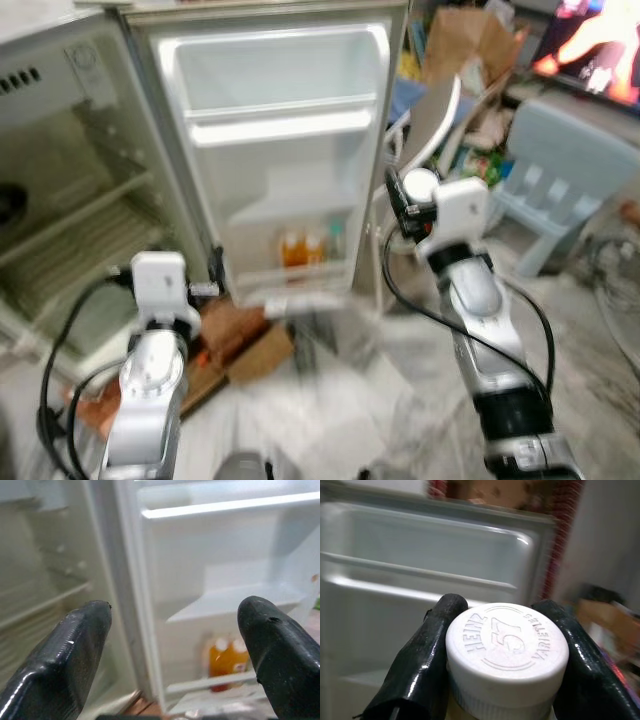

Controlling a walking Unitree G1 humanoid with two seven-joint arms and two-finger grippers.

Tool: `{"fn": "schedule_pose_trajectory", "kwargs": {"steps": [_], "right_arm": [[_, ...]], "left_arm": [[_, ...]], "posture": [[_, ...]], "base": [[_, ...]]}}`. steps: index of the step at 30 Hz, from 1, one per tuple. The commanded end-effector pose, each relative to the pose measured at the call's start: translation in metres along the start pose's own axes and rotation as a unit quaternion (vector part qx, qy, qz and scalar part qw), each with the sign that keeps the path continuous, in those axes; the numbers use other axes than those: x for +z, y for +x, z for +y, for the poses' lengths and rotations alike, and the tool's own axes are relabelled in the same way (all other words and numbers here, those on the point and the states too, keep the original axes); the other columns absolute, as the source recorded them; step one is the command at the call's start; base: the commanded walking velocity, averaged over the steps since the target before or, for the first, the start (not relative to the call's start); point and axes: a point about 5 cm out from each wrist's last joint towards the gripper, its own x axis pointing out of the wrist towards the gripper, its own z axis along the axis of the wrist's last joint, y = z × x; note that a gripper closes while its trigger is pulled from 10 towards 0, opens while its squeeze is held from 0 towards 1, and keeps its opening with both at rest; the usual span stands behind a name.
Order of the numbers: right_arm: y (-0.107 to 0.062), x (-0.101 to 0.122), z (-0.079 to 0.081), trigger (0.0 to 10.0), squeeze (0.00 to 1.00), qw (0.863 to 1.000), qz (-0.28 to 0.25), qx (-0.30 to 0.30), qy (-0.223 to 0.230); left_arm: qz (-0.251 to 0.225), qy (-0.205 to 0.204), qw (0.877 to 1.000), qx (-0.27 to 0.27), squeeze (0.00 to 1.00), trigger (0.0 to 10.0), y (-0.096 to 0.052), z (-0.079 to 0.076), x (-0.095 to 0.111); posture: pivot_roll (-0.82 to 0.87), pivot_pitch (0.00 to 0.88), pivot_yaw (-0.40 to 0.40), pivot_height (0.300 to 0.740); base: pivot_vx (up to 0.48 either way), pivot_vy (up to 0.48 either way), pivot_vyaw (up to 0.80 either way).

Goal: Restocking fridge

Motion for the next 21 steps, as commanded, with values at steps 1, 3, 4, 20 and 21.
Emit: {"fn": "schedule_pose_trajectory", "kwargs": {"steps": [1, 3, 4, 20, 21], "right_arm": [[0.007, 0.013, 0.008, 10.0, 0.00, 0.999, -0.032, 0.010, -0.001], [0.009, 0.014, 0.008, 10.0, 0.00, 0.999, -0.033, 0.010, -0.002], [0.009, 0.014, 0.008, 10.0, 0.00, 0.999, -0.034, 0.010, -0.003], [0.002, 0.012, 0.016, 10.0, 0.00, 1.000, -0.029, 0.005, -0.004], [0.004, 0.015, 0.013, 10.0, 0.00, 0.999, -0.034, -0.001, -0.004]], "left_arm": [[-0.011, 0.010, 1.000, 0.009, 0.00, 10.0, 0.001, 0.009, 0.005], [-0.012, 0.010, 1.000, 0.010, 0.00, 10.0, 0.002, 0.009, 0.006], [-0.013, 0.014, 1.000, 0.010, 0.00, 10.0, 0.003, 0.010, 0.007], [-0.032, 0.012, 0.999, -0.015, 0.00, 10.0, -0.005, 0.006, 0.016], [-0.031, 0.010, 0.999, -0.018, 0.00, 10.0, -0.006, 0.005, 0.016]], "posture": [[0.16, 0.000, -0.049, 0.740], [0.16, 0.000, -0.049, 0.740], [0.16, 0.000, -0.049, 0.740], [0.17, 0.000, -0.035, 0.740], [0.17, 0.000, -0.036, 0.740]], "base": [[0.000, 0.458, 0.00], [0.000, 0.281, 0.00], [0.000, 0.000, 0.00], [0.000, 0.000, 0.00], [0.000, 0.000, 0.00]]}}
